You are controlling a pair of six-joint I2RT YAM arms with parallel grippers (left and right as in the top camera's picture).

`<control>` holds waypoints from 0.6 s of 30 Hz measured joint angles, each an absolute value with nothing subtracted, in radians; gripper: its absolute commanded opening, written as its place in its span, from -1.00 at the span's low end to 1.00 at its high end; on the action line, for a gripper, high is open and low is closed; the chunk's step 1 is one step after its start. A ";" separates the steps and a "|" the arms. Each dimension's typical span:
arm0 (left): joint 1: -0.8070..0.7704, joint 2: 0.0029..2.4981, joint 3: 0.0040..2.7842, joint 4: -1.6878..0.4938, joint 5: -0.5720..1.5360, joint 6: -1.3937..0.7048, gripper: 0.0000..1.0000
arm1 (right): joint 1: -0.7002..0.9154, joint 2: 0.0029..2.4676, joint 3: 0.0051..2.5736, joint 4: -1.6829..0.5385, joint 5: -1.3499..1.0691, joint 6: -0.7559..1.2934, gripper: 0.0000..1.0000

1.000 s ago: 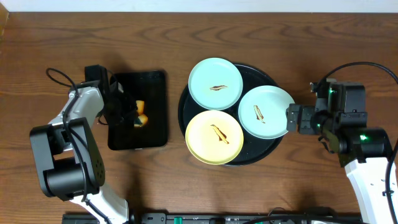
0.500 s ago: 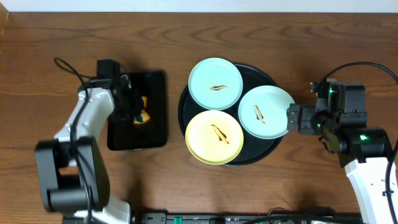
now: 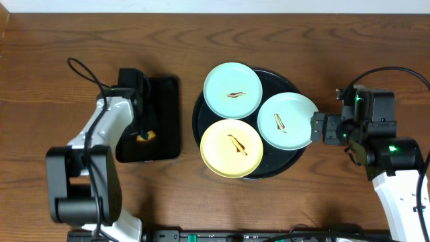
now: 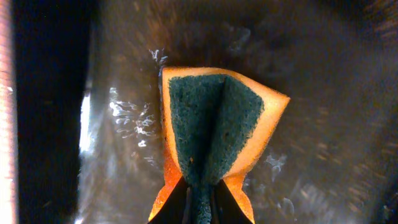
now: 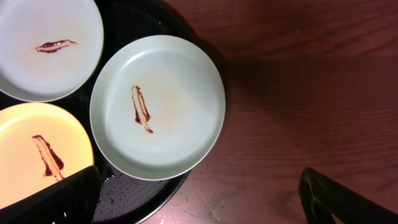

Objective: Clean dirty plates on tray and stack at the side
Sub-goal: 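Grasp the green-orange sponge with the left gripper and lift it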

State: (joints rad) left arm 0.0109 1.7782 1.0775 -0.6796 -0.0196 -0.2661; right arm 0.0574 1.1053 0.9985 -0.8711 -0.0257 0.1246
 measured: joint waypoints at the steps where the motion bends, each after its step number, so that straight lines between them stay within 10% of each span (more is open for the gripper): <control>1: 0.011 1.789 1.077 -0.677 -0.023 -0.266 -0.85 | 0.057 1.105 0.999 -0.871 -0.026 0.125 0.98; 18: 0.011 1.655 1.080 -0.735 -0.030 -0.266 -0.85 | 0.056 1.105 0.999 -0.870 0.050 0.182 0.96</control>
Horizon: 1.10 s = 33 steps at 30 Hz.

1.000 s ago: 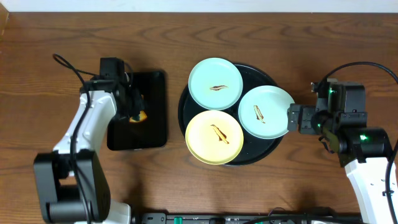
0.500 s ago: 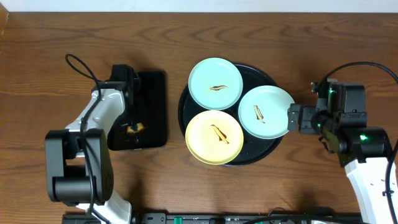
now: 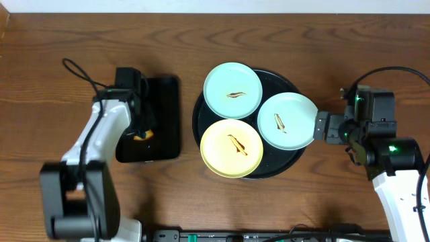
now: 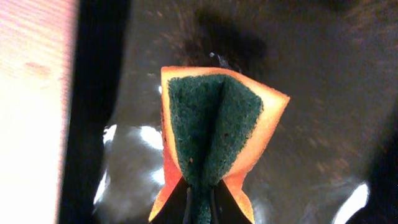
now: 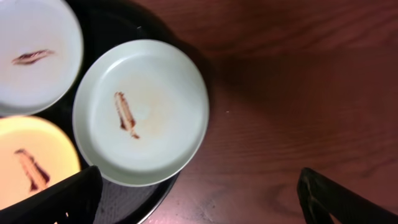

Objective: Clean dirty plates on tray and stack at the side
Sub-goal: 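Grasp the green-orange sponge with the left gripper and lift it, then grip the rim of the right pale blue plate with the right gripper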

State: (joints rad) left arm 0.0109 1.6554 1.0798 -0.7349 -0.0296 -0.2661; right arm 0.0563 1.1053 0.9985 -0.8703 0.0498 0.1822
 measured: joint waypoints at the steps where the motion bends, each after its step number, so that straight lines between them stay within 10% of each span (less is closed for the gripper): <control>1: 0.011 1.631 1.080 -0.746 -0.030 -0.266 -0.85 | 0.055 1.105 0.999 -0.870 0.057 0.192 0.96; 17: 0.011 1.564 1.089 -0.763 -0.030 -0.266 -0.85 | 0.001 1.201 0.999 -0.846 0.063 0.247 0.86; 33: 0.011 1.564 1.089 -0.763 -0.029 -0.266 -0.85 | -0.055 1.551 1.000 -0.703 -0.134 0.140 0.22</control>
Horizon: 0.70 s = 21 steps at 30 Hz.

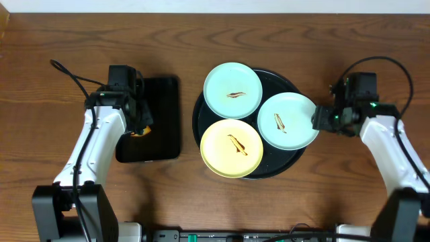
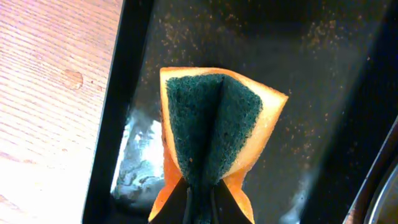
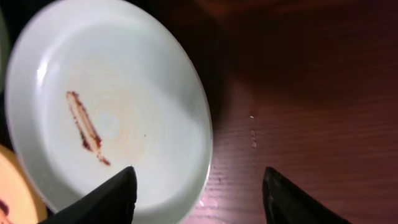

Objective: Clean dirty plates on tray and stack at the side
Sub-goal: 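Grip the rim of the right pale blue plate with the right gripper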

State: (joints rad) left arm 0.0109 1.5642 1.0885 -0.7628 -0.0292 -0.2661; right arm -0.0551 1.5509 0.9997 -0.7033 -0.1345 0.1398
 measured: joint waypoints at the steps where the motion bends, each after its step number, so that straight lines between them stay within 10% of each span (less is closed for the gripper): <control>1: 0.011 1.564 1.089 -0.762 -0.030 -0.266 -0.85 | -0.055 1.573 1.000 -0.693 -0.138 0.139 0.21; 21: 0.011 1.564 1.089 -0.762 -0.030 -0.266 -0.85 | -0.055 1.715 1.003 -0.633 -0.161 0.123 -0.96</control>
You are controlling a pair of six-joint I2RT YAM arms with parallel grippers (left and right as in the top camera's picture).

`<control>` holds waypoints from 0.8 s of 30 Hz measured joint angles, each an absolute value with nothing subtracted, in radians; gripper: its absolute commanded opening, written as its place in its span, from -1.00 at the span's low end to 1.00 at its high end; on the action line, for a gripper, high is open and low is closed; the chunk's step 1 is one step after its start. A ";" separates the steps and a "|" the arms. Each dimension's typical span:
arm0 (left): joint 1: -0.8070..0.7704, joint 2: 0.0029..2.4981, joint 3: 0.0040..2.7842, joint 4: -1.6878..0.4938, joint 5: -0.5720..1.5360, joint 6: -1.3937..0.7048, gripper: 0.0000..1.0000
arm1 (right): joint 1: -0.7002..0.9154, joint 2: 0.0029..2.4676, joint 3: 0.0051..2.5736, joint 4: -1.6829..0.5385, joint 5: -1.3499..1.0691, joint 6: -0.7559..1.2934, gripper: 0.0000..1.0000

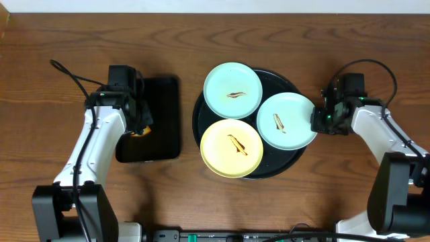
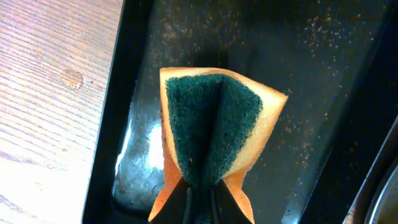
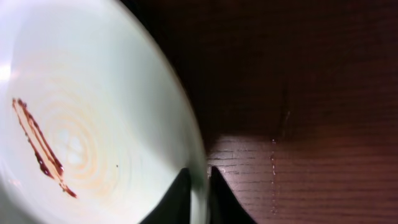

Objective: Clean dirty plates on tray and stack at the side
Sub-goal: 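Grip the rim of the right pale blue plate with the right gripper, then scrub the held pale blue plate with the sponge in the left gripper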

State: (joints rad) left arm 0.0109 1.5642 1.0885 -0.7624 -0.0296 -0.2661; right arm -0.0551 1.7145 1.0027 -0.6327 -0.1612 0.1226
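Three smeared plates sit on the round black tray (image 1: 290,160): a pale blue plate (image 1: 232,90) at the back, a yellow plate (image 1: 232,148) in front, a pale green plate (image 1: 285,121) at the right. My right gripper (image 3: 199,186) is shut on the green plate's (image 3: 93,118) right rim, one finger on each side of the edge. My left gripper (image 2: 199,202) is shut on a folded orange sponge (image 2: 211,134) with a green scouring face, over the black rectangular tray (image 2: 323,93).
The black rectangular tray (image 1: 161,121) lies left of the round tray, with a wet patch (image 2: 134,165) near its left edge. Bare wooden table (image 1: 349,188) spreads to the right of the round tray and along the back.
My right gripper has shut on the green plate's right rim; before, its fingers stood wide apart around that edge. My left gripper still holds the sponge in the same place.
My left gripper held the folded sponge low in the wet black tray, then higher above it, where it stays. My right gripper hung open to the right of the green plate, stood closer at each later moment, and now grips its rim.
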 measured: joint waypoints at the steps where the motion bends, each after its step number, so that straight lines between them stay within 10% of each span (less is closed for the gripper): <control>1: 0.011 1.564 1.089 -0.762 -0.029 -0.266 -0.85 | -0.055 1.715 1.004 -0.633 -0.164 0.125 -0.97; 24: -0.290 1.495 1.215 -0.709 0.231 -0.197 -0.85 | -0.055 1.715 1.009 -0.633 -0.167 0.125 -0.97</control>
